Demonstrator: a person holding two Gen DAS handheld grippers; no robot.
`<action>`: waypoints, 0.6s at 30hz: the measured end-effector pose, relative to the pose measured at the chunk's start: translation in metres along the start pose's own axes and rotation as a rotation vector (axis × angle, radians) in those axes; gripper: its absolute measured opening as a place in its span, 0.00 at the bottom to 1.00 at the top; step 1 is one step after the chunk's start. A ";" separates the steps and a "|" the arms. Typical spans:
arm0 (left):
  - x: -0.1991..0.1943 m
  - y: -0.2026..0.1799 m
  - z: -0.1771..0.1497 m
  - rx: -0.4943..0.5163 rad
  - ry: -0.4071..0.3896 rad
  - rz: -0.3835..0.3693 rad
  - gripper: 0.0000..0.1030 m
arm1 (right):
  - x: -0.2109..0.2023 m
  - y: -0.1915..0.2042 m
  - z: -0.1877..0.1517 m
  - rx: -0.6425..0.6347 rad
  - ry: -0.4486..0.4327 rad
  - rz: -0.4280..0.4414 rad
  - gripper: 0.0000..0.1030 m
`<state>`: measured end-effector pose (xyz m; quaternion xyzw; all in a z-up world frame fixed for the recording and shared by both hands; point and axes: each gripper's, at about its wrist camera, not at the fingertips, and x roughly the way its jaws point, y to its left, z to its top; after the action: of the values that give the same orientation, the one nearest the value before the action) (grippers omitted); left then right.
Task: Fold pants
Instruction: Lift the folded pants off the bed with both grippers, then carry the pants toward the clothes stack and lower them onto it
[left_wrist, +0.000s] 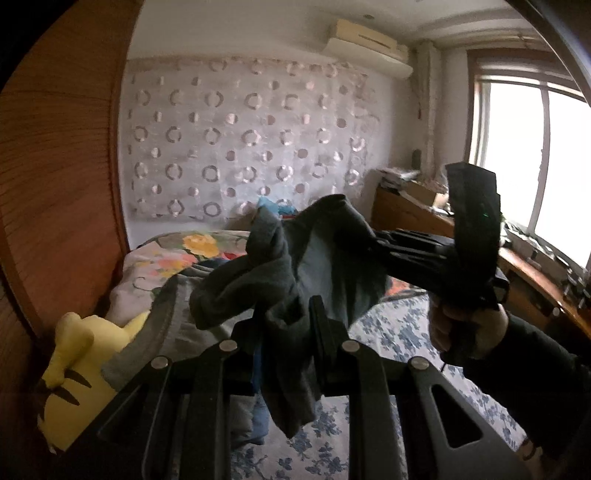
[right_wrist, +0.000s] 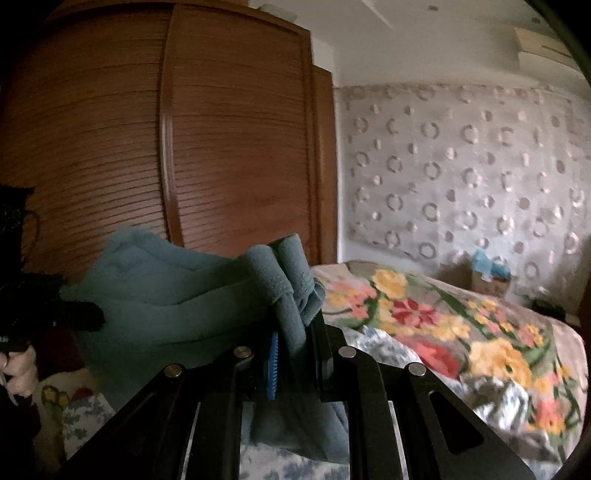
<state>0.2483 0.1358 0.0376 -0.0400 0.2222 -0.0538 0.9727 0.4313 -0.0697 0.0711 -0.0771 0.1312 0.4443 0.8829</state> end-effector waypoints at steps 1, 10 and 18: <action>-0.001 0.002 0.000 -0.002 -0.005 0.012 0.21 | 0.007 -0.005 0.003 -0.001 -0.001 0.012 0.13; -0.017 0.025 -0.006 -0.025 -0.018 0.108 0.12 | 0.078 -0.026 0.023 -0.038 0.037 0.198 0.12; 0.000 0.059 -0.032 -0.083 0.053 0.155 0.11 | 0.096 -0.026 0.045 -0.139 0.060 0.228 0.11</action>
<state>0.2396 0.1922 0.0029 -0.0617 0.2523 0.0299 0.9652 0.5147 0.0000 0.0856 -0.1359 0.1343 0.5471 0.8149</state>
